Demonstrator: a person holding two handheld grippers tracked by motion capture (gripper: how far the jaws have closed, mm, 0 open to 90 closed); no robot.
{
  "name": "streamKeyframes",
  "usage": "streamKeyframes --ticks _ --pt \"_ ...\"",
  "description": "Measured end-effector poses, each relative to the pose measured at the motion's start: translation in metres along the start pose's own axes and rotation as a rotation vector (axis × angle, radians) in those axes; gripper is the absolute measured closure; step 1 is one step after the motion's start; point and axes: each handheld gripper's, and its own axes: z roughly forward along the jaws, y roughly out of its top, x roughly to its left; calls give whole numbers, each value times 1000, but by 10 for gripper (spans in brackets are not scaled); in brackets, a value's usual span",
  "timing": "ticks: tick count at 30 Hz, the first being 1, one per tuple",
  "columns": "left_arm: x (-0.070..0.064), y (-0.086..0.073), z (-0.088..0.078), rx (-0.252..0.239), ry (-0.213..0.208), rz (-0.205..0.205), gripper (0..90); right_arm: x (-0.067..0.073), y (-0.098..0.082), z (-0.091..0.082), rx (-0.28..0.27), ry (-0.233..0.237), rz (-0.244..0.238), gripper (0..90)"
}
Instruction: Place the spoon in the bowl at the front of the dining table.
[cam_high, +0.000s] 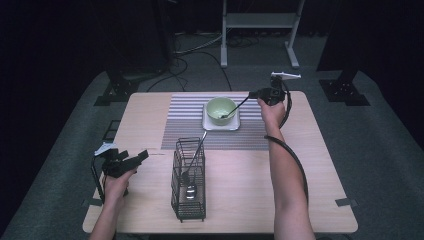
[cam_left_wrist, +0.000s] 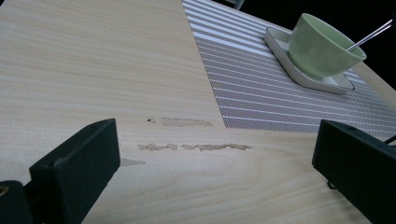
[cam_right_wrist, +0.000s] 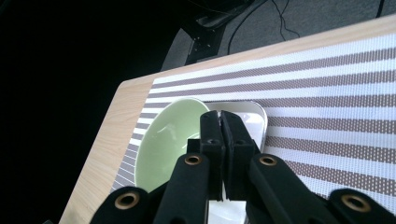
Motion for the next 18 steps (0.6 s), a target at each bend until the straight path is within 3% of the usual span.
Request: streamKeyframes --ticks 6,18 --pt "-1 -1 1 2 -2 4 0 -9 -8 8 11 13 25 875" --pt "0 0 0 1 1 6 0 -8 -9 13 36 18 14 827"
